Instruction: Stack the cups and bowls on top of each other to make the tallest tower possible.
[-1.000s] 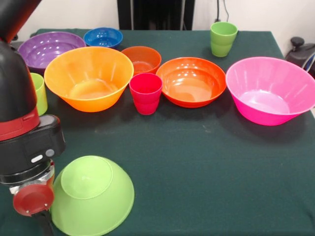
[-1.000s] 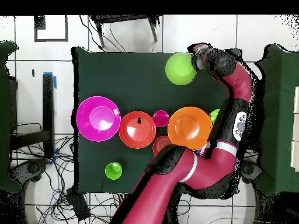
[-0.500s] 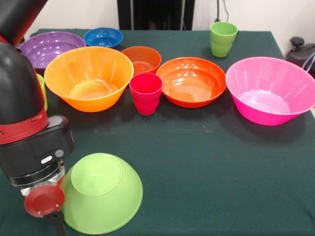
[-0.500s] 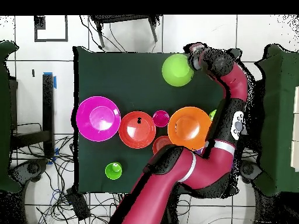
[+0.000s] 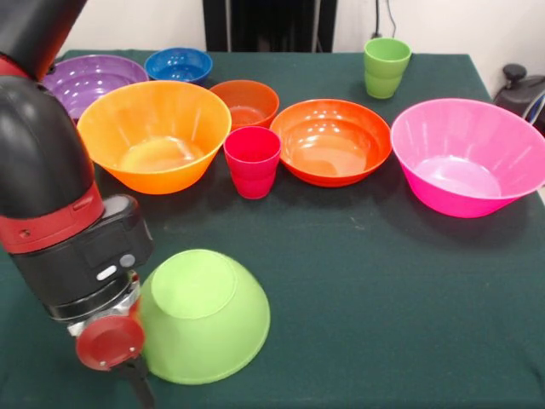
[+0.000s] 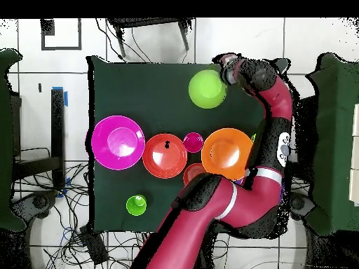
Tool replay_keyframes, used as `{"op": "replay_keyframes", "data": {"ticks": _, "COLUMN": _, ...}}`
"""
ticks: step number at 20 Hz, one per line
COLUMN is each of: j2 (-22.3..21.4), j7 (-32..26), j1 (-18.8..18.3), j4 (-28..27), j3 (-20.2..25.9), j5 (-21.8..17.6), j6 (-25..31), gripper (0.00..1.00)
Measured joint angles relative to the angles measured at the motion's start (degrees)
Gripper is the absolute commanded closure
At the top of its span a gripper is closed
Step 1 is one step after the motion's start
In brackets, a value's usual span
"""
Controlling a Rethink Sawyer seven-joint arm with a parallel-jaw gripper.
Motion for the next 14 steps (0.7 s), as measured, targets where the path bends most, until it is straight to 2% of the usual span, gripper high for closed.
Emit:
{"op": "replay_keyframes", "data": {"ticks": 3, "j2": -1.00, "j7": 0.00, "j1": -0.01, "j4": 2.40, "j3": -0.01, "j5": 0.60, "j6": 0.00, "gripper": 0.00}}
{"op": "replay_keyframes", "data": {"ticks": 14, "j2": -7.22, "j7": 0.00, "j1": 0.01, "j4": 17.64, "j3": 0.05, "j5": 2.78, "j6": -0.05, "gripper": 0.00}}
